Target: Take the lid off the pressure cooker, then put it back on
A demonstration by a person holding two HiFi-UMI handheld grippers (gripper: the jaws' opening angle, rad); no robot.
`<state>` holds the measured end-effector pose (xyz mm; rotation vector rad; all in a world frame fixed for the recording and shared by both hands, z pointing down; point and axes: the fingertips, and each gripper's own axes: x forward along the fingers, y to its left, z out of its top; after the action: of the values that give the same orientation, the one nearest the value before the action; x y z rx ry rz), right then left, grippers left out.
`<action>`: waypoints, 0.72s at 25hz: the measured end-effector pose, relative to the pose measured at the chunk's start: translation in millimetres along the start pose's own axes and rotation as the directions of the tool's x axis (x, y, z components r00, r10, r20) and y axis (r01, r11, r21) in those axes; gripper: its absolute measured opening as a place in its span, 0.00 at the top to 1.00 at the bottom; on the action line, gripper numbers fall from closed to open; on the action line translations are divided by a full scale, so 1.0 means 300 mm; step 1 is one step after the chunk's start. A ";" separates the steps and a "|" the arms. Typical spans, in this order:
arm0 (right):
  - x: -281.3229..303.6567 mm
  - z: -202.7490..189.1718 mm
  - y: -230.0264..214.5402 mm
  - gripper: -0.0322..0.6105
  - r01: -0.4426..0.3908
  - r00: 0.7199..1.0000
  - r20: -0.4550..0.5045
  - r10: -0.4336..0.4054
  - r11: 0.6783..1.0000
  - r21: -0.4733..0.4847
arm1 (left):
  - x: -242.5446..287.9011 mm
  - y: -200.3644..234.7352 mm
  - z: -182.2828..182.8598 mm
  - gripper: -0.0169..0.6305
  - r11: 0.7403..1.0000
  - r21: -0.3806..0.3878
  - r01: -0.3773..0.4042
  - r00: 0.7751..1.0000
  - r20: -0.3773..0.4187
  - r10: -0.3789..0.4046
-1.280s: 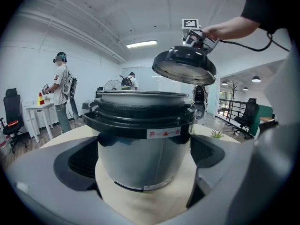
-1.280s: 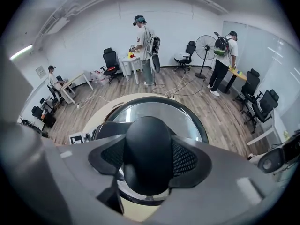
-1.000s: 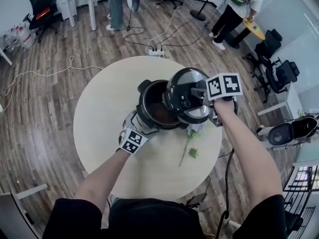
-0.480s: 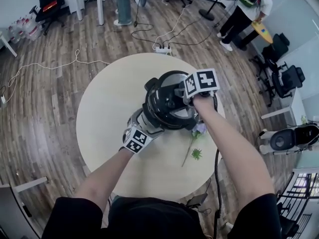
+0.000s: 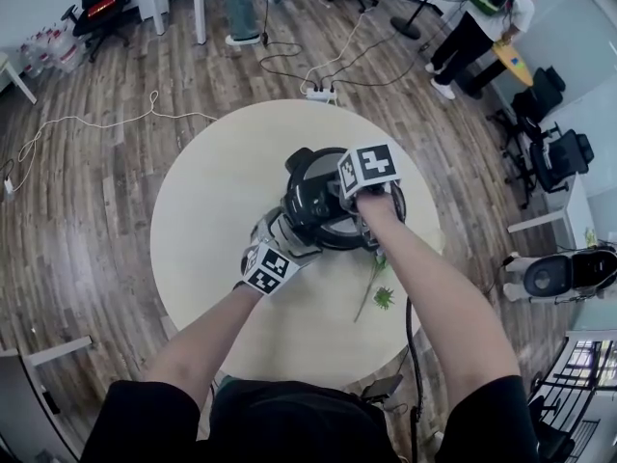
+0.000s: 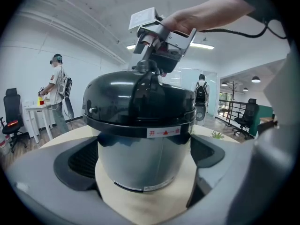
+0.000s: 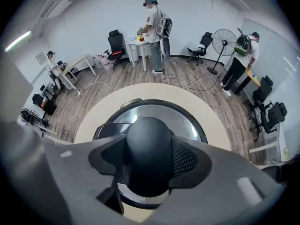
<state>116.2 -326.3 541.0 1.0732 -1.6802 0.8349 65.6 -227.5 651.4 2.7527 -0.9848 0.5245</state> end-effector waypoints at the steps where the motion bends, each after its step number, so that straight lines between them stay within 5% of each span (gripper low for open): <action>1: 0.002 0.002 0.000 0.50 0.003 1.000 -0.006 -0.003 1.000 -0.002 | 0.002 0.000 0.004 0.06 1.000 0.001 0.001 1.000 0.006 -0.001; 18: 0.004 -0.003 0.008 0.50 -0.003 0.998 -0.056 -0.001 0.998 -0.064 | -0.002 -0.002 0.012 0.06 1.000 0.003 -0.002 1.000 0.019 0.002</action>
<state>113.9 -325.0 542.3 0.9966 -1.6498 0.7990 66.7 -227.8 647.8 2.7649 -0.9915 0.5014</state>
